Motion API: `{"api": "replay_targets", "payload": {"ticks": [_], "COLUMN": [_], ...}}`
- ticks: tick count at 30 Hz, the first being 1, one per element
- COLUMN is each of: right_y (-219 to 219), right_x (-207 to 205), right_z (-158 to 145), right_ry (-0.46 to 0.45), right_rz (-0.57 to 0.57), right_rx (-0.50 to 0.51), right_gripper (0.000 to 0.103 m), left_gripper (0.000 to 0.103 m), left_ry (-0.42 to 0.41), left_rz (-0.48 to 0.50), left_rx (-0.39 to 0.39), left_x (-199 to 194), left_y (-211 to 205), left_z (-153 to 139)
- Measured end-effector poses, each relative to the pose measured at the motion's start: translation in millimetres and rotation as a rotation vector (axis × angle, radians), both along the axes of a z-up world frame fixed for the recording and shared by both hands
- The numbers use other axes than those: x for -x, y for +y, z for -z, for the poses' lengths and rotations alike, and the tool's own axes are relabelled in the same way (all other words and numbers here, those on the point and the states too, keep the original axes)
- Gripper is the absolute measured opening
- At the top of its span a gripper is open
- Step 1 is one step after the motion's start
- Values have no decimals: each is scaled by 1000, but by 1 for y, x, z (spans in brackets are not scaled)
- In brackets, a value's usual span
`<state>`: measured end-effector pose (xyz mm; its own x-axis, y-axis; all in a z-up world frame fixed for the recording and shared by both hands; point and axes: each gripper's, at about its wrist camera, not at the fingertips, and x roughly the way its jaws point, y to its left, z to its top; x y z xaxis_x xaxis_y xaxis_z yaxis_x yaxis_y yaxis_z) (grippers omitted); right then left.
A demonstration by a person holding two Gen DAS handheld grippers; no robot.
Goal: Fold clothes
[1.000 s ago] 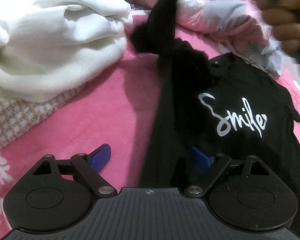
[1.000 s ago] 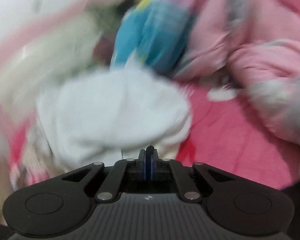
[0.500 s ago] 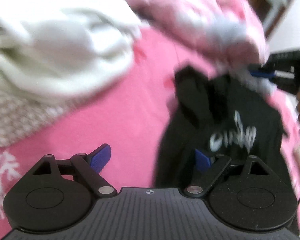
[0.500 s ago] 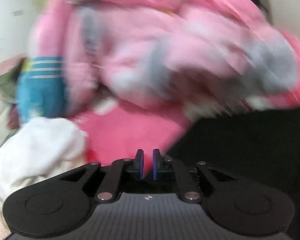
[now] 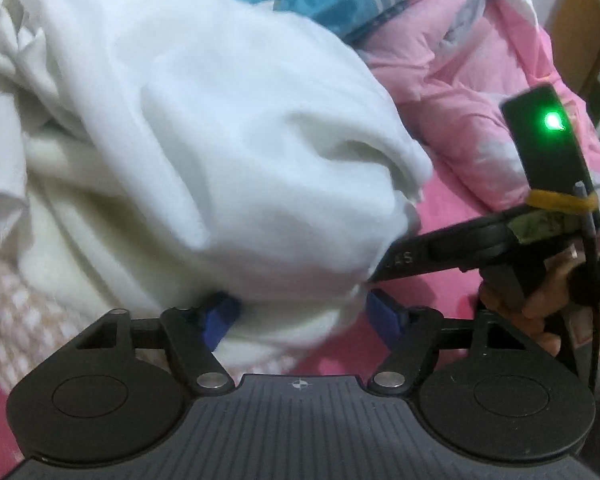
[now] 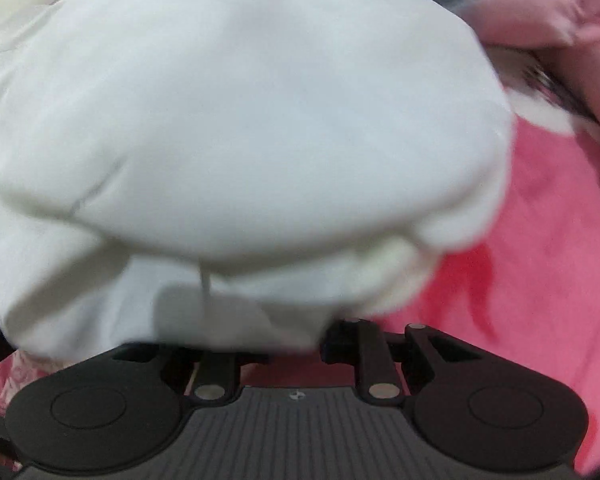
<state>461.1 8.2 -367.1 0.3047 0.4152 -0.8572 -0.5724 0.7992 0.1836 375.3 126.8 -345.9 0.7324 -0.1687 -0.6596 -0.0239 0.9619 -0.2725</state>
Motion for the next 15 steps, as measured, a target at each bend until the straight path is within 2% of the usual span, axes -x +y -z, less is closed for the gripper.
{"api": "replay_targets", "payload": {"ticks": [5, 15], "right_y": [28, 89], "right_x": [-15, -63], "right_z": [-8, -19], "right_ry": [-23, -30], "right_rz": [-39, 21], "right_rx": [-33, -45], "right_gripper": [19, 18], "left_gripper": [60, 56], "left_ry": [-25, -85], "left_rz": [-100, -146], "left_rx": [64, 37], "left_x": [-18, -70], "left_y": [32, 86], "left_z": [1, -11]}}
